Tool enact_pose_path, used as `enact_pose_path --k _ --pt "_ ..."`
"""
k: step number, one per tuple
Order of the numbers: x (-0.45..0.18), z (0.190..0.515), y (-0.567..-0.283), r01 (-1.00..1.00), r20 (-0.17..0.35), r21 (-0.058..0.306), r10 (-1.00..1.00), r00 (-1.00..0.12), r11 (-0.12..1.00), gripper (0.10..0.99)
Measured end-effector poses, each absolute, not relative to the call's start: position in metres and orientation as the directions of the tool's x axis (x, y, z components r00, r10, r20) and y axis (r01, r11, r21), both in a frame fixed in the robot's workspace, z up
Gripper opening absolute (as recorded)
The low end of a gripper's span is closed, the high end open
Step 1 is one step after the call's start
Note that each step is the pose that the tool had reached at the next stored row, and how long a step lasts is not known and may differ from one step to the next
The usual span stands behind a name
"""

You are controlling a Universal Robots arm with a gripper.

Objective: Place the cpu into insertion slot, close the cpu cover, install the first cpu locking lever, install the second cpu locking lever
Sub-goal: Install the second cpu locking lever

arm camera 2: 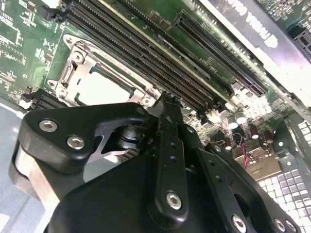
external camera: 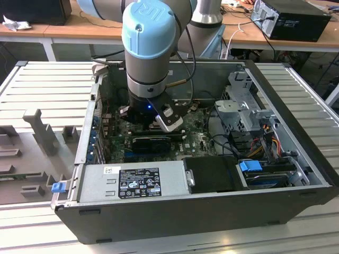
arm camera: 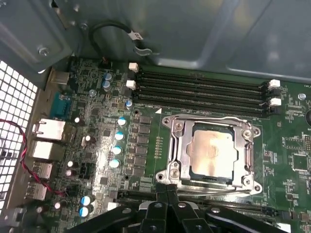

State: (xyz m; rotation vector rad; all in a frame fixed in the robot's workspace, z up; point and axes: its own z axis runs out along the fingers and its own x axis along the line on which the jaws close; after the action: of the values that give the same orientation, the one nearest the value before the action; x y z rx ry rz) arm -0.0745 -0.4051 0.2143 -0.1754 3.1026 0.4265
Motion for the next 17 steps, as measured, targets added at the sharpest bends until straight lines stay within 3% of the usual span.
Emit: enact_pose_path --k 8,17 --pt "-0.076 0.201 -0.404 -0.111 -0.021 0.277 -0.109 -0.994 0.954 0.106" --pt "-0.076 0.194 -0.399 -0.111 -0.027 0.327 -0.108 -0.994 0.939 0.106"
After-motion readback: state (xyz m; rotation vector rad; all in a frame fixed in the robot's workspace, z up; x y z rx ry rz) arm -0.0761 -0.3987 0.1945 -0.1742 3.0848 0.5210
